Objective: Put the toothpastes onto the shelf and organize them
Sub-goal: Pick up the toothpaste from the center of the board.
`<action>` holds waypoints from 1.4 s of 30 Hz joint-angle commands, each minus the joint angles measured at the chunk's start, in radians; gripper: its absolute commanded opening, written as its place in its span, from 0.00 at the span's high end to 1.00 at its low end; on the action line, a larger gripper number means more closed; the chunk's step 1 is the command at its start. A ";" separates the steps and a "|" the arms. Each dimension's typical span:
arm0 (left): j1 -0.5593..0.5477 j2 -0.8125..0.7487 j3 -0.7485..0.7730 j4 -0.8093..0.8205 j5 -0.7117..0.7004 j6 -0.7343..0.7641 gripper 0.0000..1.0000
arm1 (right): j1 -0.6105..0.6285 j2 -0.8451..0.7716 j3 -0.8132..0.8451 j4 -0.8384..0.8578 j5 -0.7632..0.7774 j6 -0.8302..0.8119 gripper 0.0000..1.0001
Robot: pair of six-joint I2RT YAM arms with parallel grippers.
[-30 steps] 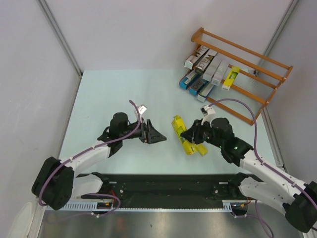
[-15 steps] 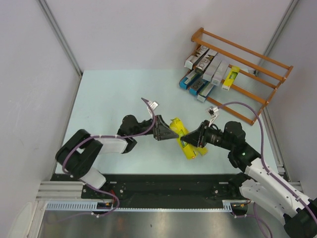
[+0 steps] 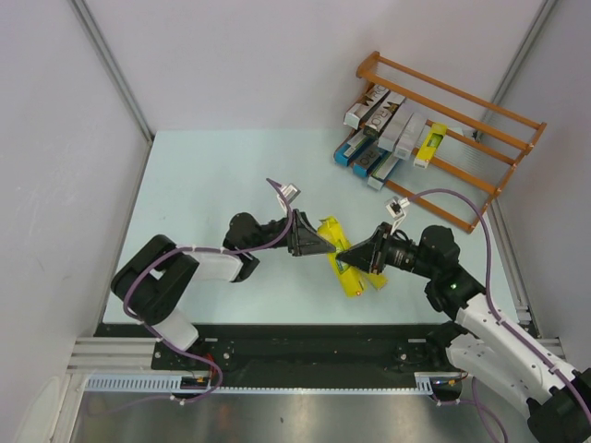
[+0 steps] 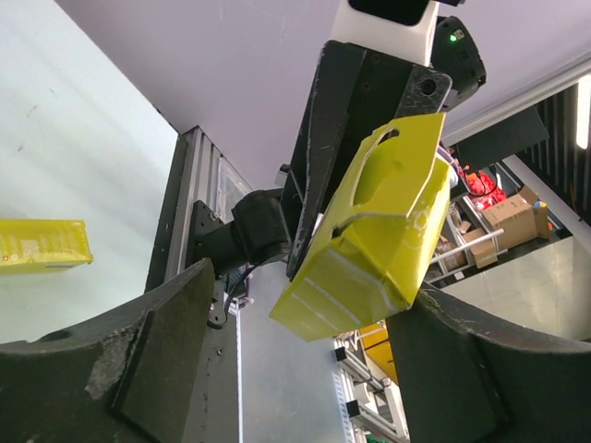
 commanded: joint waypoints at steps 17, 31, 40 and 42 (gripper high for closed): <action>0.000 -0.042 0.057 0.425 -0.011 -0.035 0.78 | 0.004 0.025 -0.028 0.109 -0.059 0.045 0.68; 0.008 -0.037 0.109 0.424 0.000 -0.078 0.96 | -0.001 -0.052 -0.028 0.074 0.013 0.047 0.36; 0.049 -0.026 0.204 0.344 0.045 -0.086 0.97 | -0.019 -0.190 0.004 -0.081 0.111 0.014 0.21; 0.049 -0.048 0.228 0.225 0.045 -0.044 0.97 | -0.018 -0.210 0.032 -0.174 0.137 -0.001 0.21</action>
